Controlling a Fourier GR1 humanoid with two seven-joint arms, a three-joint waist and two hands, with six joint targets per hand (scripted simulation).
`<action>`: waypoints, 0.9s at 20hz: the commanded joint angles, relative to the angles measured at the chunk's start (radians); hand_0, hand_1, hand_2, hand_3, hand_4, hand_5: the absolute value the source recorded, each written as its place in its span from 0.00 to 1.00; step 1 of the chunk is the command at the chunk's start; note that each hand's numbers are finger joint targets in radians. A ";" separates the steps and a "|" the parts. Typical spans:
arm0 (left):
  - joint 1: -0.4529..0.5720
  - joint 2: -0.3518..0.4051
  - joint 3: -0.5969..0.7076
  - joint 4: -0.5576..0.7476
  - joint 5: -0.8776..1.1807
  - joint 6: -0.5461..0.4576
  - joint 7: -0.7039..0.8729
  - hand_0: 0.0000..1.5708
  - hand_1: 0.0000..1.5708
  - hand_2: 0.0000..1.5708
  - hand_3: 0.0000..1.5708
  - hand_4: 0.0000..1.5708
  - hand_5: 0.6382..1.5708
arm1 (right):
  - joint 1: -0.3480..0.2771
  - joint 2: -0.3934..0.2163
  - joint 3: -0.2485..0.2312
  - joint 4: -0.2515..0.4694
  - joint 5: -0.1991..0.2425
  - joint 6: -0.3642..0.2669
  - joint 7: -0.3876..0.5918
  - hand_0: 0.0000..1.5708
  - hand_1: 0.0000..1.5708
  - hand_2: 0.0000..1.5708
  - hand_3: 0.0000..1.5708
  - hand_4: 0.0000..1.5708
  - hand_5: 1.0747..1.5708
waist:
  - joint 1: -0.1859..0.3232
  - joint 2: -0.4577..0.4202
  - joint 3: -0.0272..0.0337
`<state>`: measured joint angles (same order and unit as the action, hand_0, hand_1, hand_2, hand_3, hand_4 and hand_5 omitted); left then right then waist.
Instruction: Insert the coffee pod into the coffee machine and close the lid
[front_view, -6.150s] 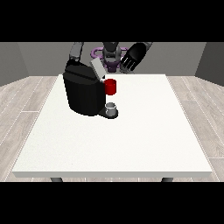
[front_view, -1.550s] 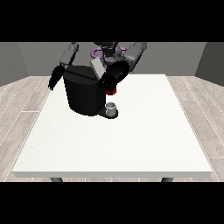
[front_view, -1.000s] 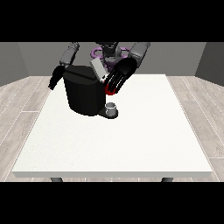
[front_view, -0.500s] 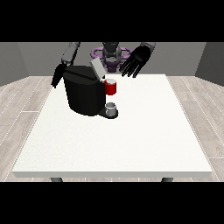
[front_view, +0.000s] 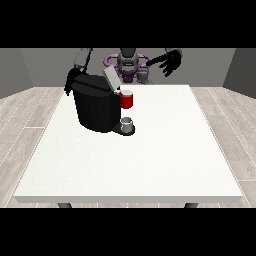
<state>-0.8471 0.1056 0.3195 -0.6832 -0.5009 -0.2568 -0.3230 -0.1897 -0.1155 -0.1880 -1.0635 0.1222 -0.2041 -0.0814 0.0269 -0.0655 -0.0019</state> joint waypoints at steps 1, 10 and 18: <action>0.190 -0.072 0.057 0.013 0.095 -0.032 -0.048 0.00 0.00 0.00 0.00 0.25 1.00 | 0.082 0.018 0.001 -0.009 0.010 -0.030 0.017 0.00 0.00 0.00 0.00 0.00 1.00 | 0.060 -0.129 0.0006; 0.319 -0.079 0.060 -0.012 0.126 -0.042 0.051 0.00 0.00 0.00 0.00 0.27 1.00 | 0.010 0.032 0.098 -0.177 -0.044 0.131 0.099 0.00 0.00 0.00 0.00 0.00 1.00 | 0.058 -0.284 0.0015; 0.409 -0.105 -0.018 -0.127 0.198 -0.043 0.056 0.00 0.00 0.00 0.00 0.26 1.00 | -0.072 -0.027 0.125 -0.219 -0.015 0.181 0.069 0.00 0.00 0.00 0.00 0.16 1.00 | 0.118 -0.244 0.0022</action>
<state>-0.4902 0.0124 0.3479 -0.7528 -0.3328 -0.3006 -0.2709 -0.2322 -0.1158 -0.0706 -1.2715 0.0920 -0.0402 -0.0095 0.1097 -0.3023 -0.0002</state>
